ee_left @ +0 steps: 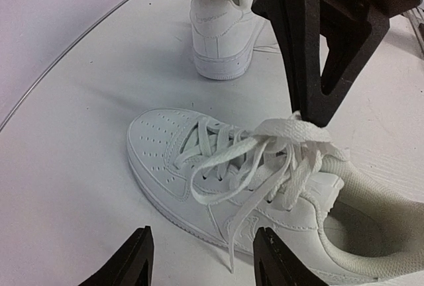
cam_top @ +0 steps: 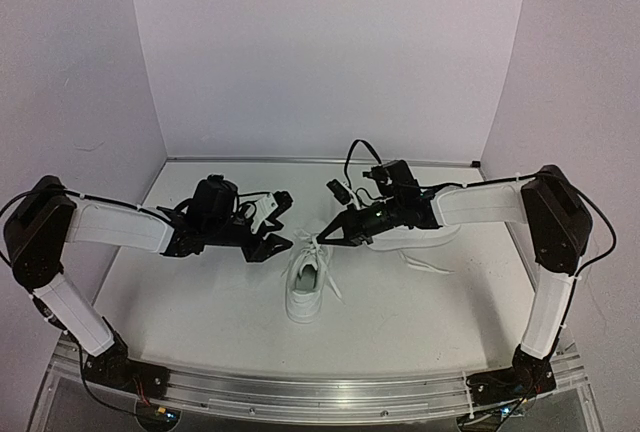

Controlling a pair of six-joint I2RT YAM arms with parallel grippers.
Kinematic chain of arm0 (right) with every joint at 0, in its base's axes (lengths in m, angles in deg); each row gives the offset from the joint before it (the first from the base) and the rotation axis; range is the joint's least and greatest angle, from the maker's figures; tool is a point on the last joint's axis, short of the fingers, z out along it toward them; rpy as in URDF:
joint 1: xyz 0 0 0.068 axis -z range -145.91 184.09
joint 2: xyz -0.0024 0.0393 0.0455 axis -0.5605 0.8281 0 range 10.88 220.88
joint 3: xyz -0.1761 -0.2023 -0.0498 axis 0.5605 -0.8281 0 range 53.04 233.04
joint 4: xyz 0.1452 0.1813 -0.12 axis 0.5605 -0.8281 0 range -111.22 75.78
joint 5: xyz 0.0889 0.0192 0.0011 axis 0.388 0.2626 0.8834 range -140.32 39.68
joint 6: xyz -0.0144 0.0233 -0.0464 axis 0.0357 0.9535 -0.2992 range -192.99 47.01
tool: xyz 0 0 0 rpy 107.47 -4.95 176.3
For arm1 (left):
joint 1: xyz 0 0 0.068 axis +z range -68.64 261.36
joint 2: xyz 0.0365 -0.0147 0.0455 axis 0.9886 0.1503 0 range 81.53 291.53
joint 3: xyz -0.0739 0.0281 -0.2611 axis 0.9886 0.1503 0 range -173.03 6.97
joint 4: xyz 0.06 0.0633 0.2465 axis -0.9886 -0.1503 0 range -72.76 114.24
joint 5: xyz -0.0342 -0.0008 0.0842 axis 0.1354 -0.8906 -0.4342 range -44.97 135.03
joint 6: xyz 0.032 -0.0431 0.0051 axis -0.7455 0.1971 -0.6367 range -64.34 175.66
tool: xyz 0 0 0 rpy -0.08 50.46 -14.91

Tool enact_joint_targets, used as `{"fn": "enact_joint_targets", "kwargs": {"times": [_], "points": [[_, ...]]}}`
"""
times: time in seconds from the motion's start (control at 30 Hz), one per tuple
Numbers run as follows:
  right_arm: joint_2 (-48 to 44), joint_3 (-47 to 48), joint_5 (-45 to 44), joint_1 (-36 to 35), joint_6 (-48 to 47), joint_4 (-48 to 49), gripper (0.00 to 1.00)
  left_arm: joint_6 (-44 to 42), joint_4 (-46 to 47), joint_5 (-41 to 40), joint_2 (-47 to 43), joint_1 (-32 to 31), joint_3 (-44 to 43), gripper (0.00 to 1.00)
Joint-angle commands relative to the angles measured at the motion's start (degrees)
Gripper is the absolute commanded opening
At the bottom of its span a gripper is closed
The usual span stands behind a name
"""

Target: Tie the shoes

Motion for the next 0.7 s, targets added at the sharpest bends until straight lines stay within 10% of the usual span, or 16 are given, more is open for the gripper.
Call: {"fn": "enact_joint_targets", "kwargs": {"times": [0.0, 0.67], "points": [[-1.8, 0.6, 1.1, -0.4, -1.1, 1.5, 0.0, -2.8, -0.9, 3.1, 2.2, 0.2, -4.7, 0.57], [-0.4, 2.2, 1.9, -0.4, -0.9, 1.2, 0.0, -13.5, -5.6, 5.3, 6.3, -0.2, -10.6, 0.62]]}}
